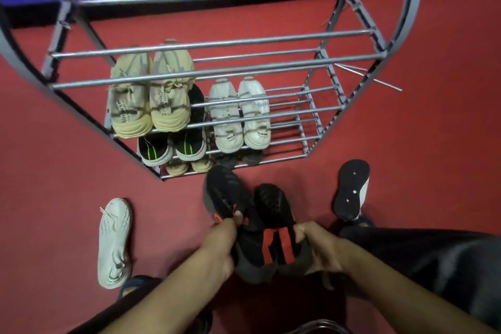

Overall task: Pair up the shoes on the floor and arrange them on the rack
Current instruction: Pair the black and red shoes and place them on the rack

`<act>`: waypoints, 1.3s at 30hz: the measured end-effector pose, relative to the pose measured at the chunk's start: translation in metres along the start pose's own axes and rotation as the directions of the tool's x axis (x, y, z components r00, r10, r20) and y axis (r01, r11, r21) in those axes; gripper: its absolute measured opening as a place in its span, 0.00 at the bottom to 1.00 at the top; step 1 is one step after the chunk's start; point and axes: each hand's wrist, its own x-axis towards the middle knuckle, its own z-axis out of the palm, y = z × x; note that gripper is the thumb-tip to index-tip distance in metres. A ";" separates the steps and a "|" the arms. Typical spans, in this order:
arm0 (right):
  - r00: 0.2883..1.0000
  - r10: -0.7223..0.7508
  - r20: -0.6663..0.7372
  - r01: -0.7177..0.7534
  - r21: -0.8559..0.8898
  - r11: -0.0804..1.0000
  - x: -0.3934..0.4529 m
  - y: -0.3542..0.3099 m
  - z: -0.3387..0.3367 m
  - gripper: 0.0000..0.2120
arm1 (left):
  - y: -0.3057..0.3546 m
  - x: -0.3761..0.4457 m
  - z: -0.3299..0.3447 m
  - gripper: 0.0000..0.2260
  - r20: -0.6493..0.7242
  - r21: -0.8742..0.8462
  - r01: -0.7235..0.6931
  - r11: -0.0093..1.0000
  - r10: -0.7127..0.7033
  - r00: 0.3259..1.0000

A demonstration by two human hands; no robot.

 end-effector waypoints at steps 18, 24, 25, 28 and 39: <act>0.652 -0.710 -0.264 0.686 -0.192 0.701 -0.123 -0.102 0.036 0.10 | 0.047 -0.083 -0.002 0.12 0.202 -0.099 -0.093 0.991 0.111 0.973; 0.607 -0.707 -0.362 0.705 -0.164 0.690 -0.073 -0.195 0.080 0.11 | 0.065 -0.082 -0.009 0.16 0.163 -0.219 -0.062 0.974 0.099 0.982; 0.587 -0.714 -0.382 0.718 -0.162 0.677 -0.065 -0.211 0.085 0.11 | 0.068 -0.082 -0.010 0.17 0.187 -0.241 -0.045 0.970 0.092 0.978; 0.540 -0.722 -0.434 0.732 -0.181 0.656 -0.045 -0.254 0.096 0.16 | 0.074 -0.080 -0.011 0.17 0.265 -0.278 0.007 0.961 0.069 0.962; 0.169 -0.738 -0.653 0.665 -0.477 0.575 -0.023 -0.286 0.032 0.02 | 0.087 -0.062 -0.017 0.17 0.265 -0.284 0.025 0.958 0.053 0.963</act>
